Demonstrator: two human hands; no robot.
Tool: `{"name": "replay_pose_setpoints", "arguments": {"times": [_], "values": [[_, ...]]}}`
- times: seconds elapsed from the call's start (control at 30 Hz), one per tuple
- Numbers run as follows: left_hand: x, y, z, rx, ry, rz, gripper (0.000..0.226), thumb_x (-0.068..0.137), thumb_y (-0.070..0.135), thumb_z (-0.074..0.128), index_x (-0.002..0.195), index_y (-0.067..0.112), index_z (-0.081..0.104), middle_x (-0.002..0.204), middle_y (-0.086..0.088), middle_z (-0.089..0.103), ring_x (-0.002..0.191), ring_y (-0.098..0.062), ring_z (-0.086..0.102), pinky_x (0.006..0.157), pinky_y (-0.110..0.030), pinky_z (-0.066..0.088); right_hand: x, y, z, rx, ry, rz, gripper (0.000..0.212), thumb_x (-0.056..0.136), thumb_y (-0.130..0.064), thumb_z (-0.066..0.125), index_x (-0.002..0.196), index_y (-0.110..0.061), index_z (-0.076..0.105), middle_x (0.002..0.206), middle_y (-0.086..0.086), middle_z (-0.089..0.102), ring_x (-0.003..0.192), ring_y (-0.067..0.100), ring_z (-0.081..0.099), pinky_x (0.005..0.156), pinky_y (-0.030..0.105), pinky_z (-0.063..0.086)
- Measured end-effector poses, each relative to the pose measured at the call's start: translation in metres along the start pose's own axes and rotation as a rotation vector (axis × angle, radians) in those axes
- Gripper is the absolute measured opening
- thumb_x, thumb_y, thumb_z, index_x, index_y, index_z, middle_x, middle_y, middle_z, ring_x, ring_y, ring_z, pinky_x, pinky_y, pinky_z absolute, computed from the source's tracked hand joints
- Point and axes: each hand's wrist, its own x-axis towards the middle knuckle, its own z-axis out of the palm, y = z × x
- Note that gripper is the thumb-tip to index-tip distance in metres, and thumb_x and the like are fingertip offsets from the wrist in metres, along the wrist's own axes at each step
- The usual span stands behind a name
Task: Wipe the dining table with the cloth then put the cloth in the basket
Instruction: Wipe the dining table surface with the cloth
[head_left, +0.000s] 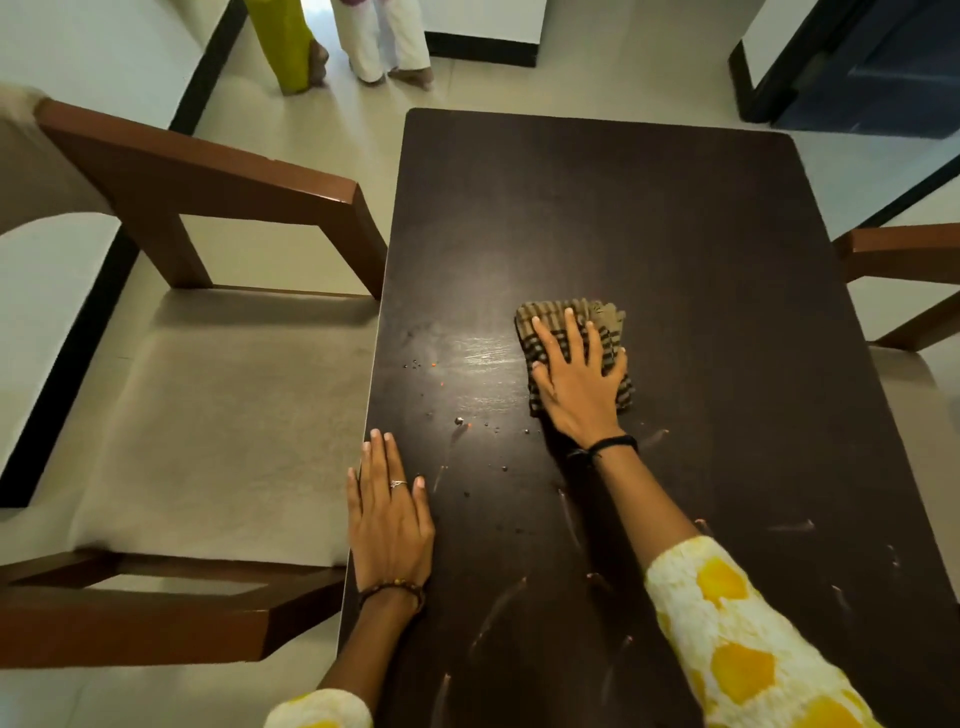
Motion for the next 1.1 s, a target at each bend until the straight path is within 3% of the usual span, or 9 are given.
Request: {"name": "replay_pose_setpoints", "arguments": {"times": [0.13,0.3,0.47,0.63,0.73,0.9,1.1], "values": [[-0.001,0.001,0.0,-0.002,0.02,-0.024,0.059,0.093,0.03,0.024,0.142,-0.001,0.012,0.149,-0.019,0.025,0.137,-0.025,0.019,0.113,-0.034,0.005,0.027,-0.067,0.005,0.012,-0.013,-0.082,0.055,0.098,-0.04,0.032,0.148,-0.035,0.011,0.158,0.005,0.002,0.144,0.03,0.002,0.107,0.066,0.001],[-0.003,0.0,0.002,0.003,0.014,-0.038,0.06,0.097,0.038,0.005,0.143,0.0,0.009,0.149,-0.02,0.023,0.138,-0.025,0.02,0.113,-0.038,0.01,0.053,-0.131,0.01,-0.049,-0.07,-0.321,0.055,0.098,-0.04,0.031,0.148,-0.033,0.01,0.158,0.005,0.0,0.144,0.03,0.0,0.107,0.067,0.0],[-0.001,0.0,0.003,0.005,0.04,-0.047,0.064,0.093,0.034,0.025,0.143,-0.002,0.009,0.149,-0.023,0.021,0.137,-0.029,0.017,0.111,-0.04,0.011,0.03,-0.12,0.015,-0.09,-0.045,-0.602,0.053,0.097,-0.041,0.032,0.147,-0.036,0.014,0.158,0.002,0.005,0.145,0.026,0.002,0.11,0.064,0.002],[-0.001,-0.002,0.004,-0.01,0.021,-0.071,0.067,0.092,0.037,0.026,0.142,-0.004,0.009,0.148,-0.025,0.024,0.136,-0.034,0.022,0.112,-0.042,0.016,-0.002,-0.07,0.008,-0.08,-0.158,-0.857,0.051,0.094,-0.042,0.029,0.144,-0.04,0.023,0.157,-0.004,0.014,0.145,0.02,0.006,0.111,0.051,-0.007],[0.0,-0.002,0.004,-0.029,0.017,-0.057,0.066,0.091,0.036,0.027,0.142,-0.002,0.008,0.147,-0.025,0.026,0.136,-0.033,0.025,0.112,-0.041,0.014,0.009,-0.026,-0.012,-0.054,-0.272,-0.804,0.05,0.096,-0.037,0.042,0.142,-0.044,0.023,0.156,-0.011,0.009,0.145,0.014,0.002,0.113,0.045,-0.004],[-0.001,-0.002,0.004,-0.038,0.047,-0.042,0.065,0.091,0.035,0.027,0.145,0.003,0.007,0.149,-0.023,0.021,0.137,-0.032,0.022,0.112,-0.041,0.008,0.069,-0.043,-0.027,-0.003,-0.205,-0.515,0.053,0.095,-0.032,0.044,0.143,-0.043,0.024,0.158,-0.007,0.009,0.145,0.019,0.005,0.112,0.054,0.004],[-0.002,-0.001,0.003,-0.075,0.092,-0.041,0.069,0.091,0.031,0.03,0.145,0.004,-0.001,0.151,-0.023,0.007,0.14,-0.03,0.008,0.114,-0.037,0.003,0.053,-0.121,0.002,-0.066,-0.17,-0.719,0.05,0.095,-0.037,0.04,0.143,-0.043,0.025,0.158,-0.006,0.01,0.145,0.019,0.004,0.111,0.058,0.002]]}}
